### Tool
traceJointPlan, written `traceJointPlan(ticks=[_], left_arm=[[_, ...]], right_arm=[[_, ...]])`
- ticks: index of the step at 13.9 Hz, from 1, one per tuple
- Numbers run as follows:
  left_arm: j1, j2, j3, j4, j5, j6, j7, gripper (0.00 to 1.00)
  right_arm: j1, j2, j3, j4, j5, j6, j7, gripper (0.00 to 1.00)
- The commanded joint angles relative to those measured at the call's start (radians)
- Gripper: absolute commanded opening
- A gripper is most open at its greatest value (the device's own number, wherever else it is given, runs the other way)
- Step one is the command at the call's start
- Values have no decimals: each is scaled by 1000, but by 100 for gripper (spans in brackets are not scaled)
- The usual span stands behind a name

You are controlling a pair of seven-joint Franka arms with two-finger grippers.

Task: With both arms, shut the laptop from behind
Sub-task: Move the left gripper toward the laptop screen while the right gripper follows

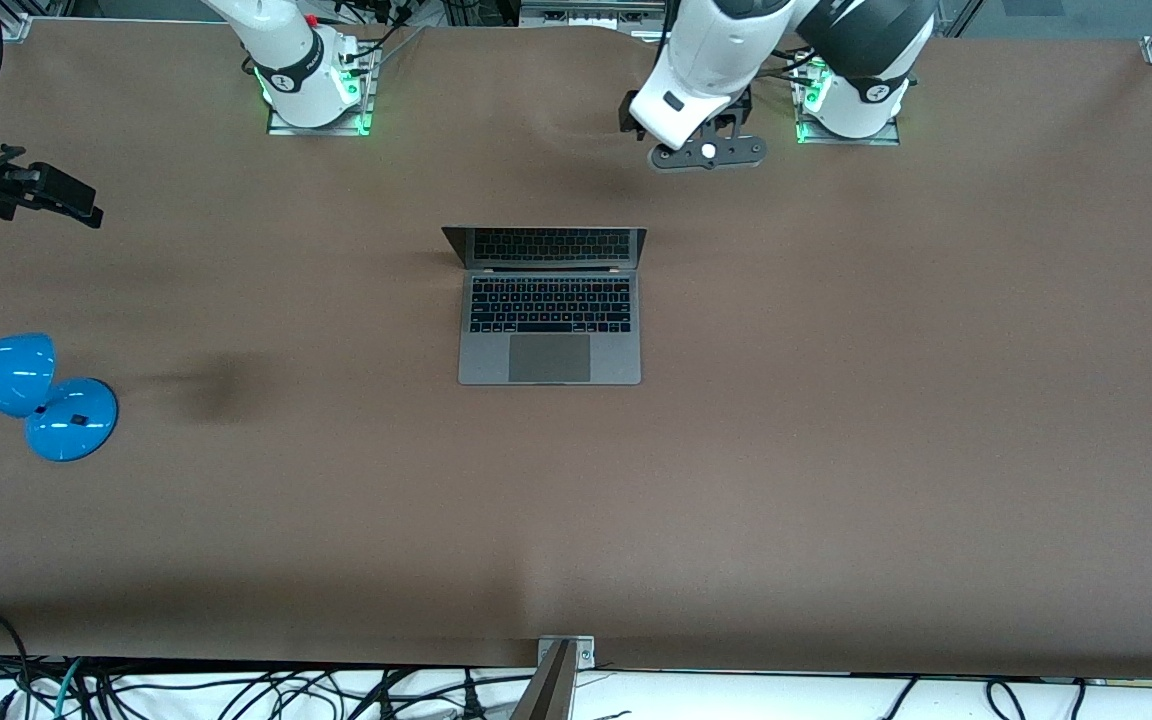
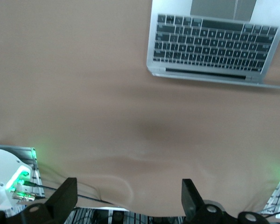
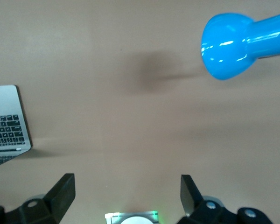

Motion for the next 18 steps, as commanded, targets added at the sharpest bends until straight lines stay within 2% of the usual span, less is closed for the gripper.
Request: traceJointPlan(ticks=[1,2,3,4,8,10,13,15,18], left_arm=[[-30,30,-11,31,-19,-5,-26,55],[-32,30,-18,28,-19,-5,-26,27],[-32,33,-20,27,-19,-3,-26,5],[-32,49,-20,28,-19,-3,-24,0],[-19,99,-9,47,-19,0,86,0],[-16,115,-8,68,-19,-3,76,0],[-16,115,-9,61,-19,33,32,0],[-27,117,-12,48,-19,84,-92,0],[-35,131,-17,-18,-19,180,-162,0]], right_arm=[[4,-1,17,-4,27,-40,-21,100],[7,3,38,-4,27,-51,-32,100],[9,16,55,-6,27,-57,-42,100],[13,38,71,-3,27,-84,-47,100],[18,48,175,-12,36,-238,-38,100],[18,49,241,-30,74,-244,-10,100],[18,48,334,-70,111,-195,120,100],[18,39,405,-116,125,-140,224,100],[18,37,544,-193,126,-19,388,100]])
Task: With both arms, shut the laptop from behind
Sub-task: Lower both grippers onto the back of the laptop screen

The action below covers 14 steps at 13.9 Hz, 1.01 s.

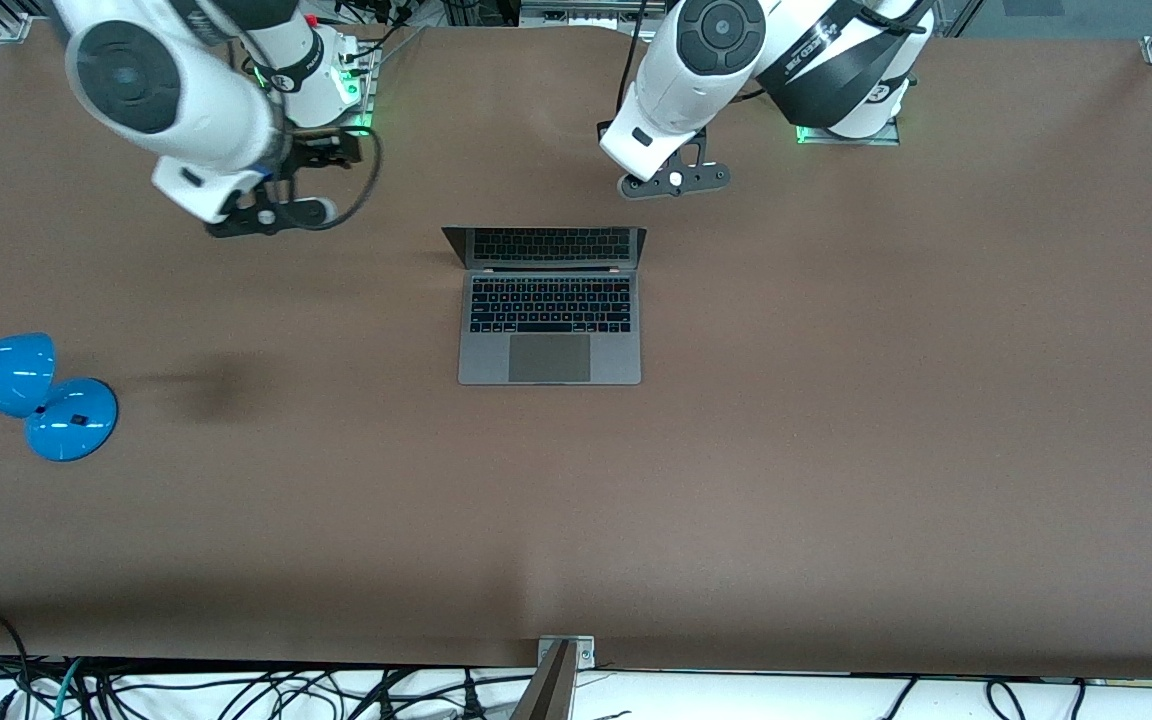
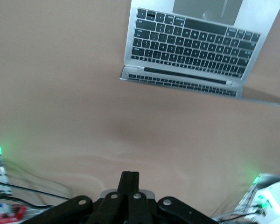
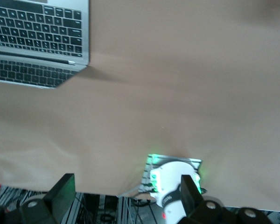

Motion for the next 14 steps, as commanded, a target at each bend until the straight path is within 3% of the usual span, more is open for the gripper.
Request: traceJointPlan(ticks=[1,3,6,7,8,9,14], left_arm=[[-10,36,-8,-48,-16,82,-42,0],[-22,82,-8,-54,-12,110,-40,0],[-25,136,-7,-54,-7,125,-40,0],[-25,148,-8,-57,-7,126,-40,0],[-27,165,-8,-59,-7,130,-40,0],[-27,182,-8,-59,-7,134,-40,0],[-24,240,-1,-57,-3,195,-46,0]], right_arm=[[-12,-26,119,-96,11,132,176,100],[-12,-16,175,-132,11,224,238,100],[-12,-10,207,-172,13,281,239,100],[-12,3,224,-176,20,287,241,92],[-10,26,229,-174,48,287,239,59],[-7,50,241,-171,66,287,241,3],[36,110,250,-166,48,356,276,0]])
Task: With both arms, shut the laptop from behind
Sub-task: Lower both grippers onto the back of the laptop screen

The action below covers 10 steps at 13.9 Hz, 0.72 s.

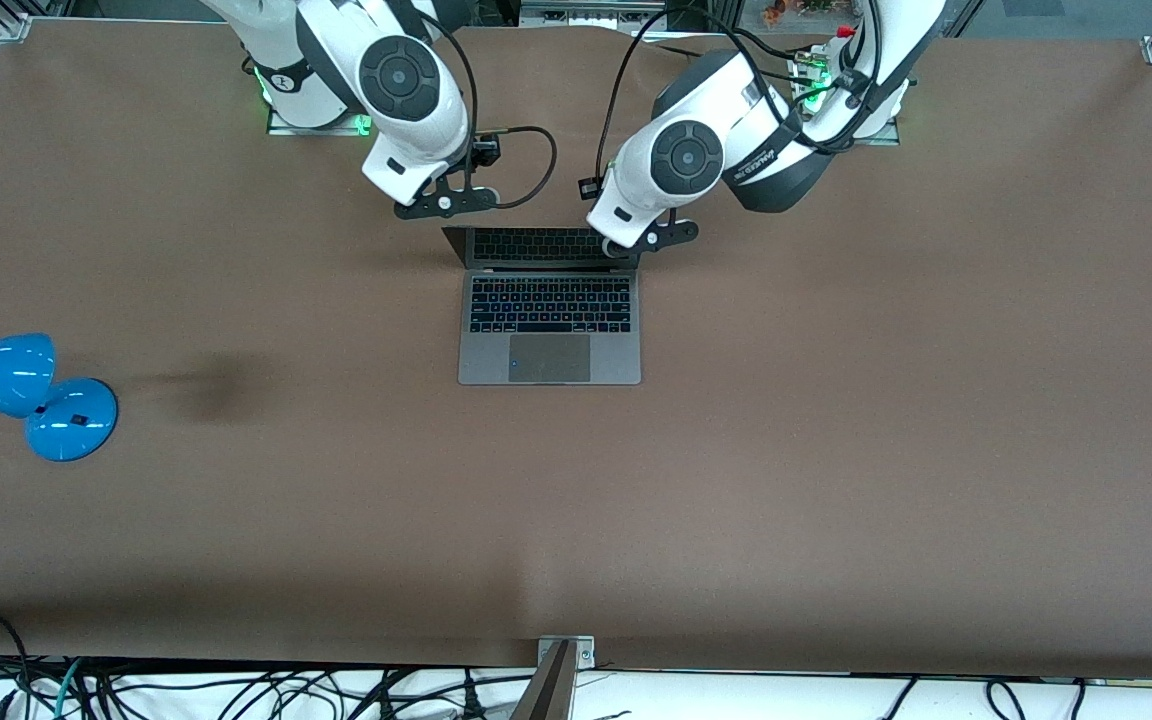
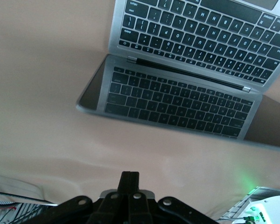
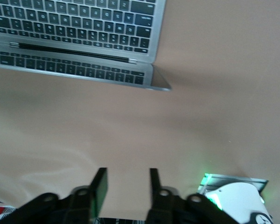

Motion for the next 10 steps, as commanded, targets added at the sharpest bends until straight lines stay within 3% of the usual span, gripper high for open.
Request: traceJointPlan(ticks=[1,4,10], left_arm=[[-1,20,3,5,-1,19,-14,0],[1,37,6,9,0,32,-14,0],[2,89,27,25,37,75,-14,0]], right_arm=[[7,48,6,3,-15,68,31,0],[17,106,6,5,-111,134,70,0],[21,208,0,83,-199,183,91,0]])
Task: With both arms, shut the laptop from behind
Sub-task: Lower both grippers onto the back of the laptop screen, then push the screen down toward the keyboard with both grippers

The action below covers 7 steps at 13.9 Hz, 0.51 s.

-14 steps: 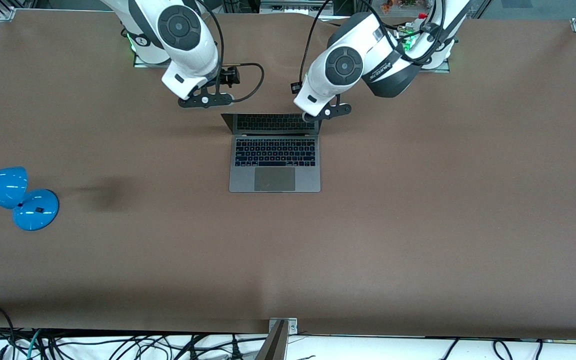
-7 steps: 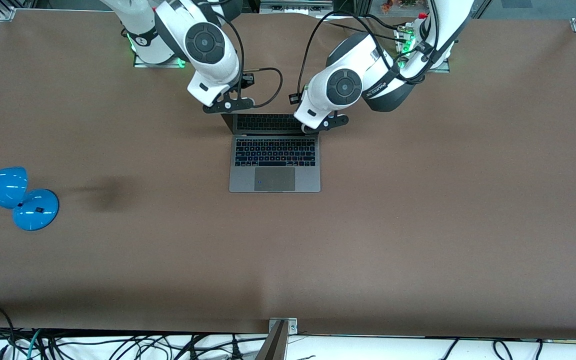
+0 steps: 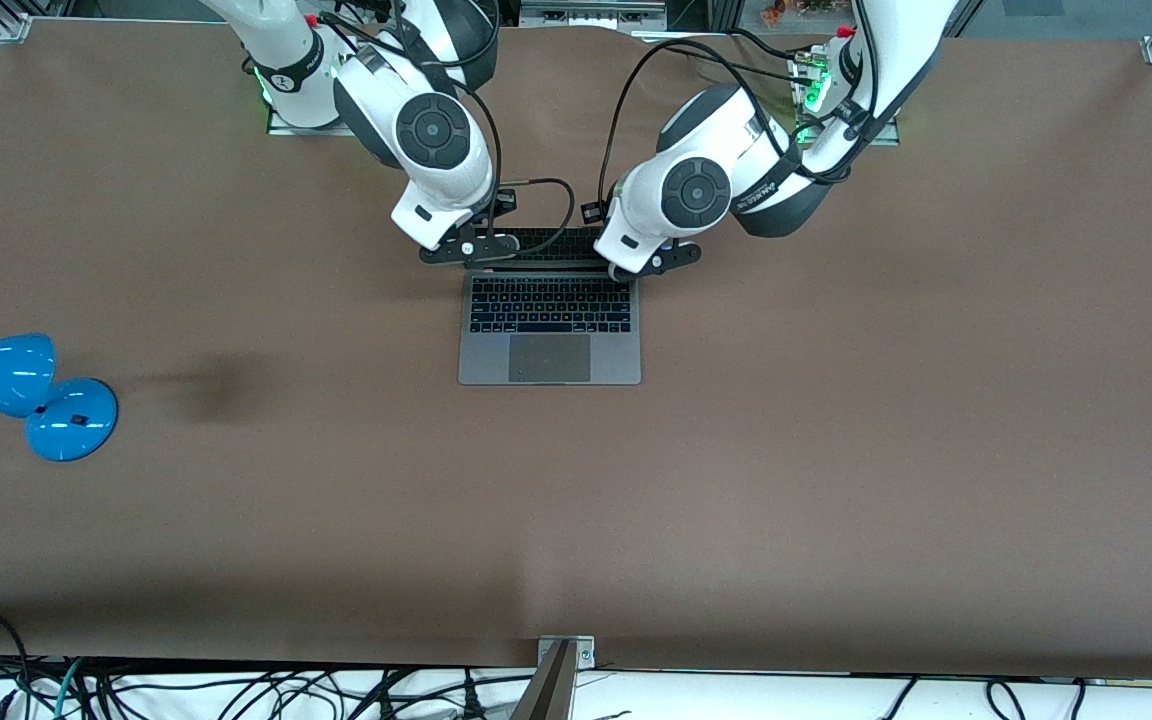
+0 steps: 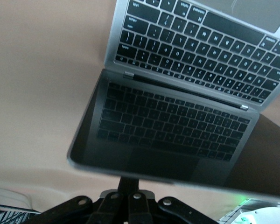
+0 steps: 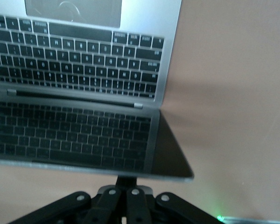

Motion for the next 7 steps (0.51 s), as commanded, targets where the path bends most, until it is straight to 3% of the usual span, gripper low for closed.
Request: traceJointPlan(ticks=[1,7], left_arm=[[-1,44,7,31,26,28,-12,0],[-5,144,23,120,76,35,-17,0]], right_arm=[[5,58,-4,47,-48,36,25,0],[2,133,-23,64,-103,144,25,0]])
